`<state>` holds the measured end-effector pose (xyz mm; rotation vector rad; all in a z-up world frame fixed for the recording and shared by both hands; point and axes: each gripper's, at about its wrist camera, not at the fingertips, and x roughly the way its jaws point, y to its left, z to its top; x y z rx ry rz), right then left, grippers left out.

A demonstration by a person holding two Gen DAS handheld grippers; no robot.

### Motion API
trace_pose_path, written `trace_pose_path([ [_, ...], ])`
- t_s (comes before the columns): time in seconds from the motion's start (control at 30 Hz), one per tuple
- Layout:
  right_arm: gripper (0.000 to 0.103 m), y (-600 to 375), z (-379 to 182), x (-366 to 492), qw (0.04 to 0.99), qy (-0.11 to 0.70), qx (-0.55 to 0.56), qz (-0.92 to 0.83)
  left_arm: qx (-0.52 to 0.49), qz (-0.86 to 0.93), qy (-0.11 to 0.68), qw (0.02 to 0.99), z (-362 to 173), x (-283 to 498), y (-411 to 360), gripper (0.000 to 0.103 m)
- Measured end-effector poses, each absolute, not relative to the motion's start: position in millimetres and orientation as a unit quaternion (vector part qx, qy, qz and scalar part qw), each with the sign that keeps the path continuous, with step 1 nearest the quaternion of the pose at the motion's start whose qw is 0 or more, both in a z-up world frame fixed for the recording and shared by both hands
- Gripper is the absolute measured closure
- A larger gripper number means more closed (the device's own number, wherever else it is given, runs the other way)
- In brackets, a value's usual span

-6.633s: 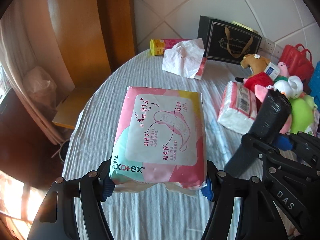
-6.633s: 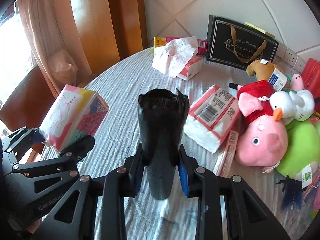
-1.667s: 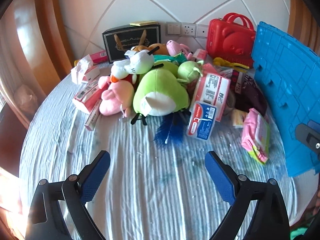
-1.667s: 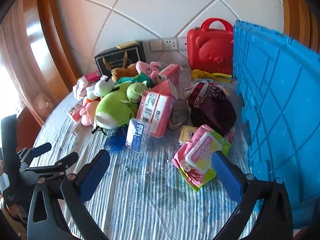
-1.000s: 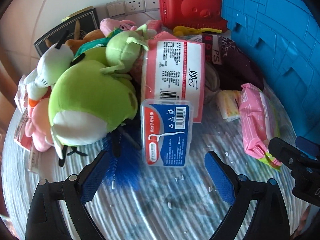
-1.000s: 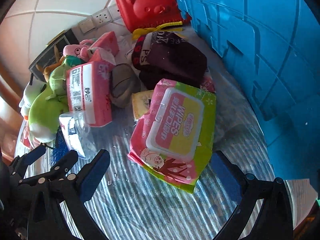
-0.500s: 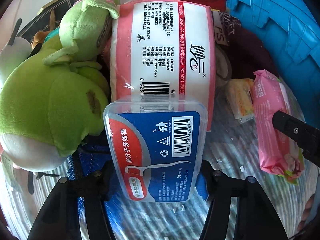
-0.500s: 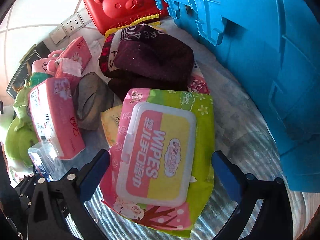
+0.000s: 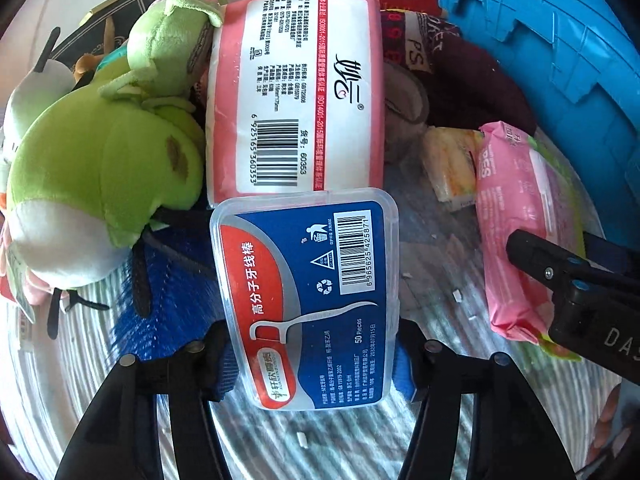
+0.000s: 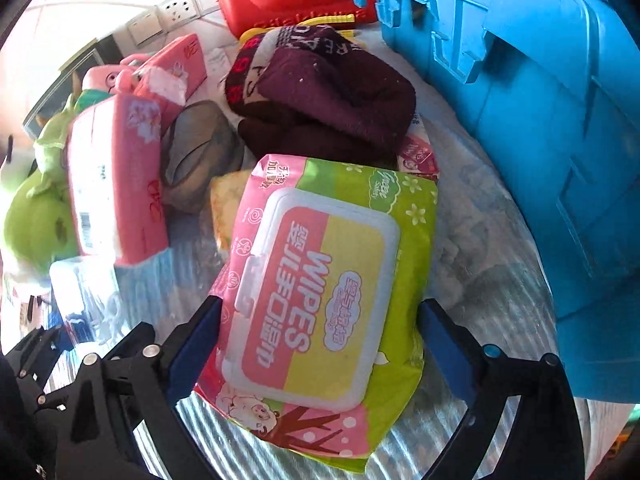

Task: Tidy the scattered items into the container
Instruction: 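Grasp the pink WIPES pack with the right tool while the left tool grasps the floss-pick box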

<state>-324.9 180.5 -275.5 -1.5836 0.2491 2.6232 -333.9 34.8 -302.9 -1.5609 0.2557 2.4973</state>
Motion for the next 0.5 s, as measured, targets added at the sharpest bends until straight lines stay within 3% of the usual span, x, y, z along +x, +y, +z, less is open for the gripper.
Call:
trace_pose_path([
  [0.1, 0.007, 180, -275, -321, 0.026, 0.078, -0.525, 0.847, -0.528, 0.841, 0.083, 0.089, -302, -331, 37, 0.044],
  [0.17, 0.0, 180, -275, -320, 0.032, 0.077, -0.526, 0.846, -0.527, 0.841, 0.084, 0.088, -302, -331, 38, 0.044],
  [0.5, 0.0, 182, -283, -322, 0.045, 0.109, -0.524, 0.843, -0.527, 0.842, 0.085, 0.078, -298, -336, 46, 0.044],
])
